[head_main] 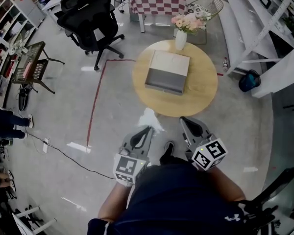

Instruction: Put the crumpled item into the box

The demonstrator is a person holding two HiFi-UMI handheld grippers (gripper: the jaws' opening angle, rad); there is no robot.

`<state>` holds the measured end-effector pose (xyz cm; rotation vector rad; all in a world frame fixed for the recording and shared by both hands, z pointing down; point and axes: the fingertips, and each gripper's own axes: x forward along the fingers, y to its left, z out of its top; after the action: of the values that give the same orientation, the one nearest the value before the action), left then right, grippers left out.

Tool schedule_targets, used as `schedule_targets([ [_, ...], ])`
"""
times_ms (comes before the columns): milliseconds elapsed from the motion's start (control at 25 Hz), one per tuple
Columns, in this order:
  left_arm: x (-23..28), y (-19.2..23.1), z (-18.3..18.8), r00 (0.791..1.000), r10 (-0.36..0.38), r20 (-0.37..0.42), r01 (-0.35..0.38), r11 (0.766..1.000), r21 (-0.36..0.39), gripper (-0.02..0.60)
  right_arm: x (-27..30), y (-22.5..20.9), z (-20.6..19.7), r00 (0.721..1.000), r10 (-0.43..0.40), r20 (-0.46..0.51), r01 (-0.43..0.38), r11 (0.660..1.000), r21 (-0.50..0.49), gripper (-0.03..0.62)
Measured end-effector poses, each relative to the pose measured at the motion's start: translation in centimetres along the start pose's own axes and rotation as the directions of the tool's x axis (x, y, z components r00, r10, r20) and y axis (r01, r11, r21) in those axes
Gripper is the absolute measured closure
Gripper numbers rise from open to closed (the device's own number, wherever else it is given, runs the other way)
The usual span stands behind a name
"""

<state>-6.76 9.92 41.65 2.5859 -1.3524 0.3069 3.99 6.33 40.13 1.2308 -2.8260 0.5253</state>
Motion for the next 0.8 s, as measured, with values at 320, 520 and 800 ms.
schedule_targets([
  [320,3.6,-0.3,1.3,1.000,-0.002,-0.014,0.003,0.999,0.037,0.563,1.0,-3.4,1.4,1.000,0.002,0.009,-0.002,1.000,0.015,0.589],
  [520,4.7,0.4,1.3,0.999,-0.005,-0.034,0.007,0.999,0.045,0.563,1.7,-4.9,1.5,1.000,-0.014,0.014,0.013,0.999,0.035,0.589],
  [800,7.5,3.0,1.6,0.997,-0.042,-0.066,0.048,0.995,0.085,0.563,3.8,-6.7,2.2,0.998,-0.063,0.021,0.062,0.996,0.062,0.589],
])
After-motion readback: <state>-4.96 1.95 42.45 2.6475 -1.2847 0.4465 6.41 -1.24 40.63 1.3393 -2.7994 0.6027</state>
